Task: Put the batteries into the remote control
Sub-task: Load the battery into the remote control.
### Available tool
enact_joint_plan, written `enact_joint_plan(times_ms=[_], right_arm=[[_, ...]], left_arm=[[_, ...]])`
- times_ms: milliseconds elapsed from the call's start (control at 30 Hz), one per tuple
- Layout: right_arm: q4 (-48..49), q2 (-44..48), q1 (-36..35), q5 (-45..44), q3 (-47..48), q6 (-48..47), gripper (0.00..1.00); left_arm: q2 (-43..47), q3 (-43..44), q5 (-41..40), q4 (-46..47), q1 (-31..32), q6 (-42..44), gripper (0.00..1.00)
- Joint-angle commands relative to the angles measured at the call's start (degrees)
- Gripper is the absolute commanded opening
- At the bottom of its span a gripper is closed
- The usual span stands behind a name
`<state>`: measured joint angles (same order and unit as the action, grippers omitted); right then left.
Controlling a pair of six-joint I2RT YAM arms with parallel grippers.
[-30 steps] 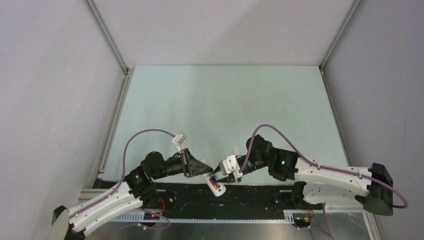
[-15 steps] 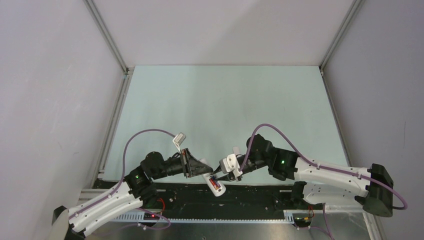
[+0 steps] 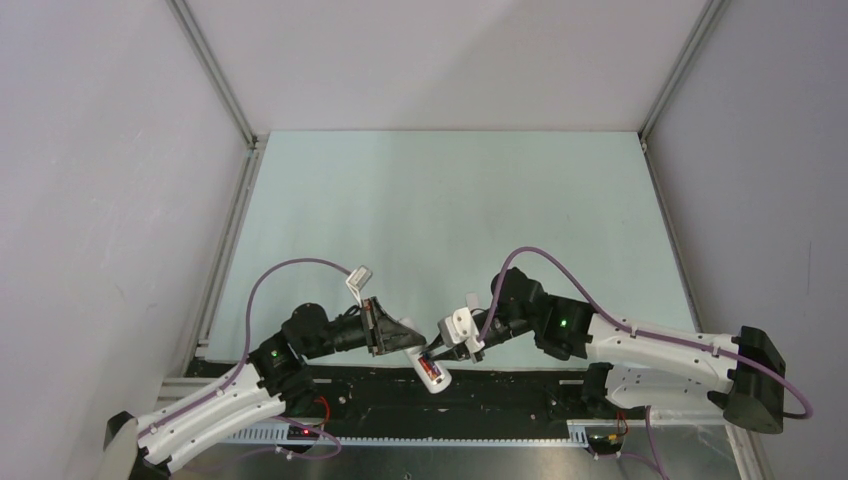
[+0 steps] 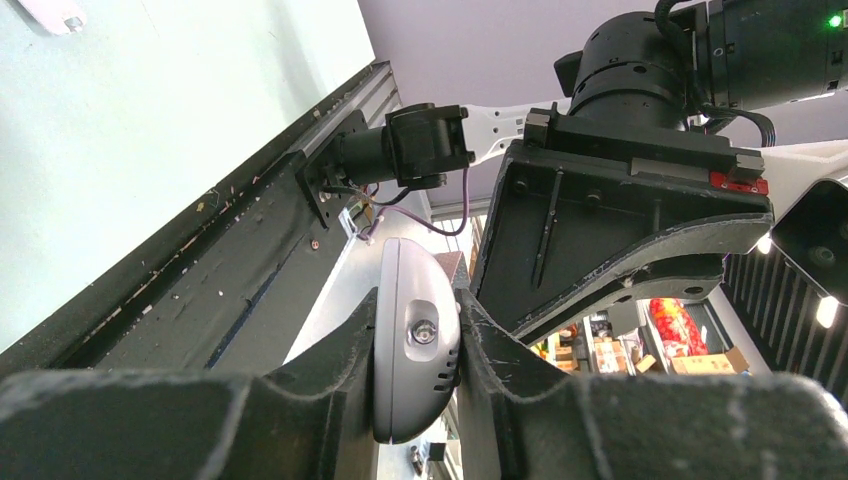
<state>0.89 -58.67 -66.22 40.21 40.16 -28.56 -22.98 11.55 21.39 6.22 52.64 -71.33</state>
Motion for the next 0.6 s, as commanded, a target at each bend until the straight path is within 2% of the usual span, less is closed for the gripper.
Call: enact_joint_plan(times_ms=[0, 567], right_arm=[[-0.38, -0.61, 0.36, 1.1, -0.46, -0.62, 0.22], [-4.5, -1.1, 0.31, 3.59, -1.12, -1.13, 0.17]], left_arm=[[0.73, 1.07, 1.46, 3.27, 0.02, 0.12, 0.0], [1.15, 1.45, 1.32, 4.24, 0.01, -1.3, 0.0]])
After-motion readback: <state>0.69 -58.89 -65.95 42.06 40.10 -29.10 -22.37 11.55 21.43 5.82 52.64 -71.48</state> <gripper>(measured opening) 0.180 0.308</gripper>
